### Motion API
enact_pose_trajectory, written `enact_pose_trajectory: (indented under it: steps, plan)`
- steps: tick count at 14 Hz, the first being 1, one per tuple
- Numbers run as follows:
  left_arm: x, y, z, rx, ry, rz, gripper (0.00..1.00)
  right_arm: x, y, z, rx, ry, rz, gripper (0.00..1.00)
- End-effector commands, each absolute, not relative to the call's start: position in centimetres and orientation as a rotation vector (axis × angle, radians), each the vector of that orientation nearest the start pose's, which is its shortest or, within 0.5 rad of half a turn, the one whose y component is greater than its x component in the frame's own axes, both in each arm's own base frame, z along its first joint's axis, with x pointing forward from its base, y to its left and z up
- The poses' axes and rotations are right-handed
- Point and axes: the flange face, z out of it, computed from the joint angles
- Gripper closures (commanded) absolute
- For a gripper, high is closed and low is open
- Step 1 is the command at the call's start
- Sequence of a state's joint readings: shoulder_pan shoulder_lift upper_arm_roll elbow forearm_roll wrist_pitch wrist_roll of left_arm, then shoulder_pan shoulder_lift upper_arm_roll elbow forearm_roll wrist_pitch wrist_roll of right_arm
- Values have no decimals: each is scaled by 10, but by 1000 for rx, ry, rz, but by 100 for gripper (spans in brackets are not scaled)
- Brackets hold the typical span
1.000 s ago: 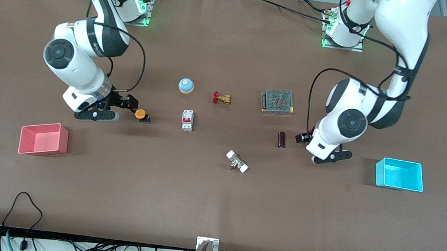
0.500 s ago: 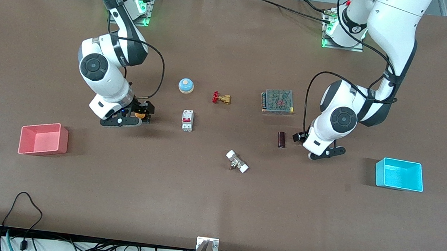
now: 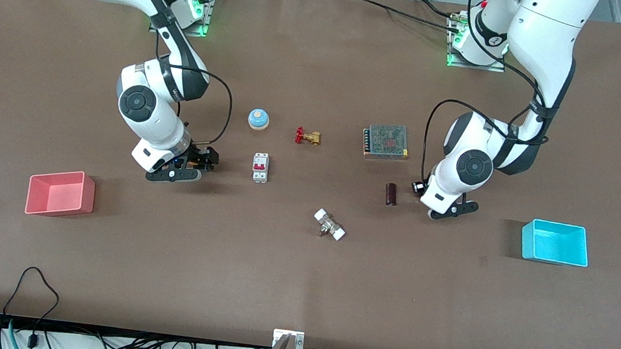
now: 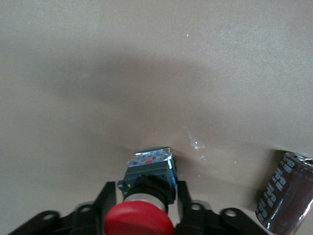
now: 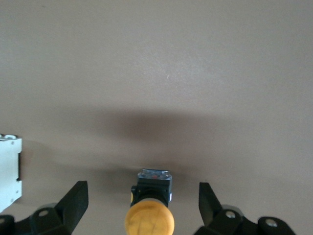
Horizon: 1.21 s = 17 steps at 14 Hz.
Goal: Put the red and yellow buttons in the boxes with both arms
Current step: 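Carry the red button to the cyan box with the left gripper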
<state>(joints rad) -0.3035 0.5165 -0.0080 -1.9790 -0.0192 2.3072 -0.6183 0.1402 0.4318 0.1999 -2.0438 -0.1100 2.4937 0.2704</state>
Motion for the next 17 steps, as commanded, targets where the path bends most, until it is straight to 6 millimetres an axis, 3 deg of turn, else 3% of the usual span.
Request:
enact_pose_trajectory:
  steps: [1,2,5,7,9,11,14,17]
  plan:
    - [571,-182,206,-3035,-497,228,89,560,196,225,-3123,-208,-23,0]
    - [576,-180,215,-3038,-499,217,91,556,194,221,-3126,-207,-7,0]
    - [604,-164,273,-3007,-445,329,90,551,194,217,-3129,-218,16,0]
    - [628,-125,316,-2960,-319,357,89,547,193,213,-3132,-218,34,0]
    - [637,-94,331,-2921,-152,345,89,547,193,213,-3132,-222,34,4]
    - [643,-46,333,-2923,-38,364,89,547,193,212,-3133,-227,36,15]
    - [650,28,331,-2912,130,347,89,547,193,211,-3133,-240,38,40]
    - [653,98,306,-2920,235,315,89,547,193,211,-3133,-243,38,61]
